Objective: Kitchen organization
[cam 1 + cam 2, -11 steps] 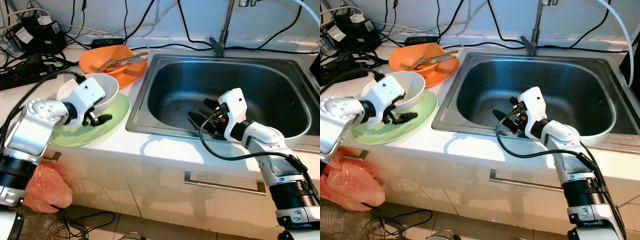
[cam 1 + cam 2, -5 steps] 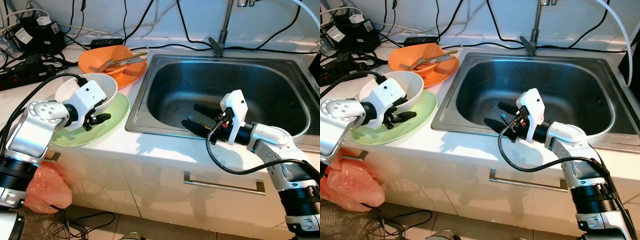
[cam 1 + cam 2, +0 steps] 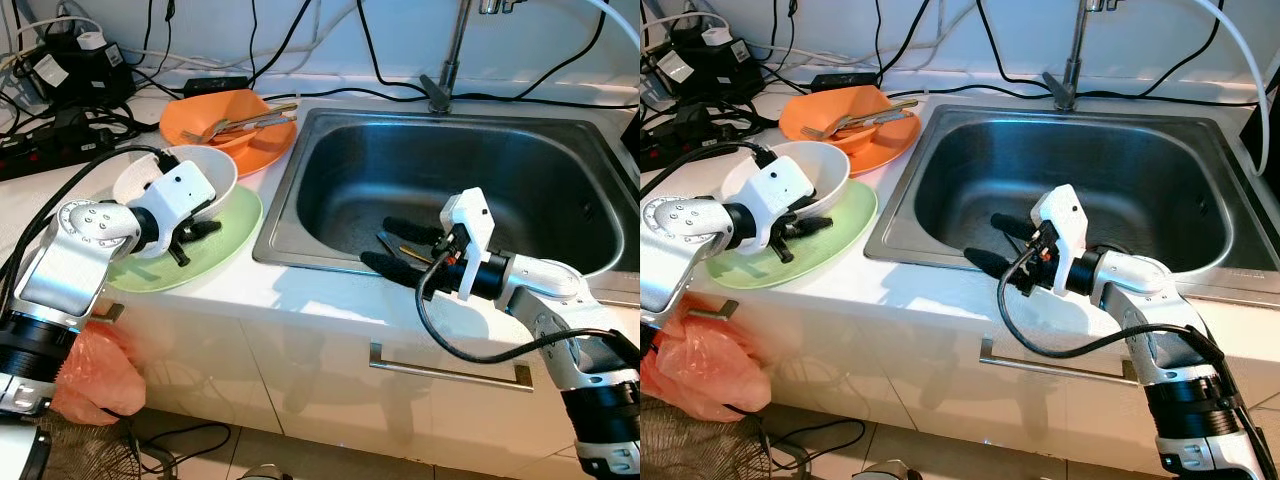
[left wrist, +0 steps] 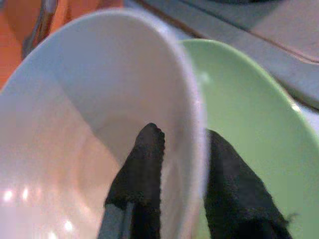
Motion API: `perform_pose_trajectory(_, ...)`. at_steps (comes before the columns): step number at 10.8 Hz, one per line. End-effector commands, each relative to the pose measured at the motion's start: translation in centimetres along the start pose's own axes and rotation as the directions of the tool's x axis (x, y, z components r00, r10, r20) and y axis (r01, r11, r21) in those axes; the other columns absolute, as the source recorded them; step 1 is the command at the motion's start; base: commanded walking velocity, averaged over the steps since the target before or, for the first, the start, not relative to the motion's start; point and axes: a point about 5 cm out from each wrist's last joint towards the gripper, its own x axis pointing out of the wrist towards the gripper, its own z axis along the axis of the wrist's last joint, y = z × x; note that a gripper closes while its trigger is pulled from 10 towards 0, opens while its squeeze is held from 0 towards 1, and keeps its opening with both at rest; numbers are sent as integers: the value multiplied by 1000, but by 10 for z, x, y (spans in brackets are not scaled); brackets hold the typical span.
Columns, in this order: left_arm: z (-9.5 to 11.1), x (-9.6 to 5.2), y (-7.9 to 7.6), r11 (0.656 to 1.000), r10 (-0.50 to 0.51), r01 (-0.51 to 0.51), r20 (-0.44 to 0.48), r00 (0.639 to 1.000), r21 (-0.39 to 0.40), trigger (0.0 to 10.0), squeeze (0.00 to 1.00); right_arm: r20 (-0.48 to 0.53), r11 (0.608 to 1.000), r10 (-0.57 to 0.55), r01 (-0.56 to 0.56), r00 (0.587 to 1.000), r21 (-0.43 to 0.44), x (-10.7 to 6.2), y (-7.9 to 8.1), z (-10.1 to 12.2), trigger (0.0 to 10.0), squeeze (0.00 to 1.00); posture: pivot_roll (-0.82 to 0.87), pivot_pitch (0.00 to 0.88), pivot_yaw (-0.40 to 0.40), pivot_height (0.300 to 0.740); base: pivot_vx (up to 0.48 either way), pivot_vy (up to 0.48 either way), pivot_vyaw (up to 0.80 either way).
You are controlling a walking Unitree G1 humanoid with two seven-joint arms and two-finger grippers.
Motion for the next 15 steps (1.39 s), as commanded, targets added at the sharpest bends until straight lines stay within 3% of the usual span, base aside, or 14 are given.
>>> perform_pose_trajectory(1,0,-2,8,999,44,-44,6,999,-1,0,0,-8,999,33,-33,999,0,-1,4,0,10000,0,160,27,71,740,0,0,0)
perform_pose_trajectory(4,4,-2,14,993,106,-108,34,994,54,0,0,-16,999,41,-41,999,3,-2,4,-1,10000,0,162,26,72,740,0,0,0)
perform_pose_trajectory(5,19,1,20,971,188,-203,124,974,127,0,0,-16,999,39,-39,999,6,-1,3,-1,10000,0,166,24,66,740,0,0,0)
perform_pose_trajectory(6,31,2,22,944,242,-279,208,948,176,0,0,-15,999,34,-34,999,8,-1,2,-1,10000,0,166,24,66,740,0,0,0)
perform_pose_trajectory(7,49,2,23,896,315,-393,328,890,205,0,0,-8,1000,25,-25,1000,11,1,1,0,10000,0,164,20,68,740,0,0,0)
perform_pose_trajectory(9,67,1,19,834,376,-513,470,799,204,0,0,1,1000,13,-13,1000,21,0,1,0,10000,0,160,19,68,740,0,0,0)
perform_pose_trajectory(10,73,5,7,811,362,-541,536,763,222,0,0,29,999,-24,22,999,40,-1,-3,2,10000,0,158,18,67,740,0,0,0)
perform_pose_trajectory(11,76,10,-1,814,336,-533,561,756,230,0,0,49,996,-78,75,996,49,0,-9,6,10000,0,159,17,66,740,0,0,0)
perform_pose_trajectory(12,83,18,-20,821,279,-518,621,733,242,0,0,90,977,-208,202,974,74,0,-26,13,10000,0,159,17,66,740,0,0,0)
perform_pose_trajectory(15,92,33,-46,814,190,-502,684,704,291,0,0,210,933,-352,323,912,161,-2,-43,38,10000,0,152,21,71,740,0,0,0)
